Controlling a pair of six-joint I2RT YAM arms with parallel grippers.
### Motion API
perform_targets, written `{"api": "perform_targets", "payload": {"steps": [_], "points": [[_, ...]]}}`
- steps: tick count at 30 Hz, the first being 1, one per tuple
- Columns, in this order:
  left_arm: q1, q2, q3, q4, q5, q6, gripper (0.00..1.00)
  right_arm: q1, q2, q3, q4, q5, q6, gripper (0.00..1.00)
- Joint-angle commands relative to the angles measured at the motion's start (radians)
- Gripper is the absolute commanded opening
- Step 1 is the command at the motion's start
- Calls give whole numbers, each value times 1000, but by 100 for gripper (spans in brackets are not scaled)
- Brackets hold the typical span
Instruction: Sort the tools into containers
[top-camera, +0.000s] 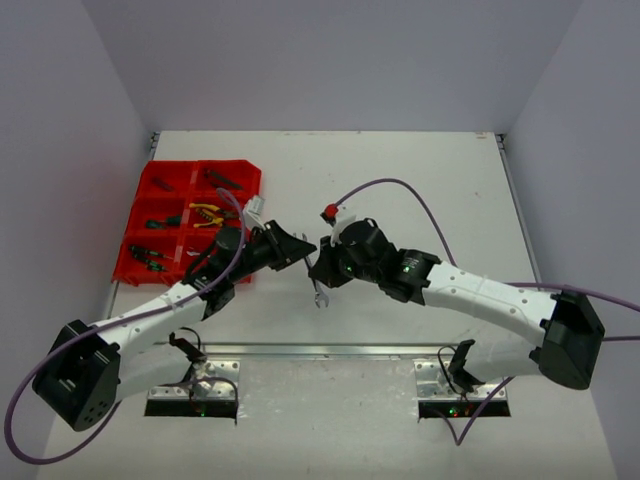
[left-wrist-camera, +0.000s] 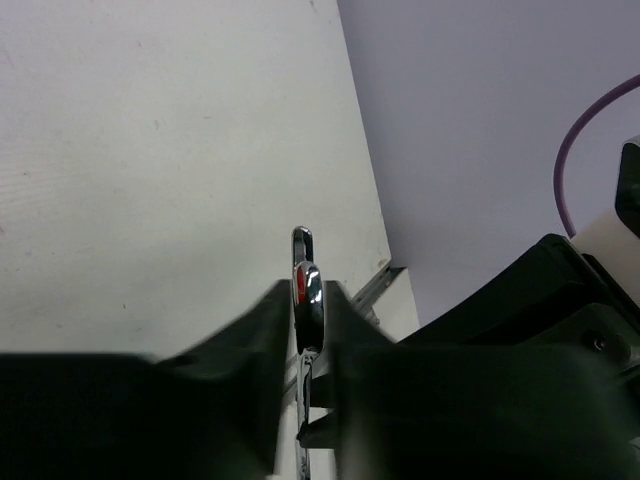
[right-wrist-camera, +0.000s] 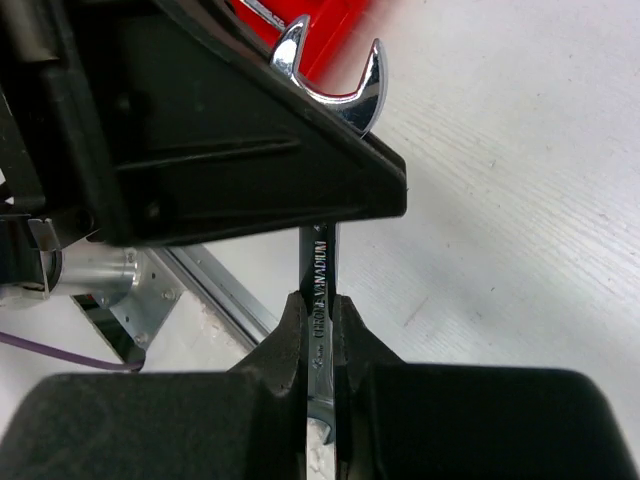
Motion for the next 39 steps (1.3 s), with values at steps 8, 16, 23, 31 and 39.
{"api": "perform_targets", "payload": {"steps": [8,16,23,31,39], "points": [[54,-93,159,-360,-422,114,0,-5,-92,-23,-70,272,105,99],[478,-118,231,-649,-664,116,0,-65,-293,-176,-119,307,127,99],[559,-56,291,-670,-796,81,0,-83,-415,-247,-135,297,97,99],[559,-100,211,-612,-768,73,6,-94,-451,-265,-138,297,61,99],[559,-179,164,-610,-689,86,98,-103,-443,-265,-136,290,64,99]]}}
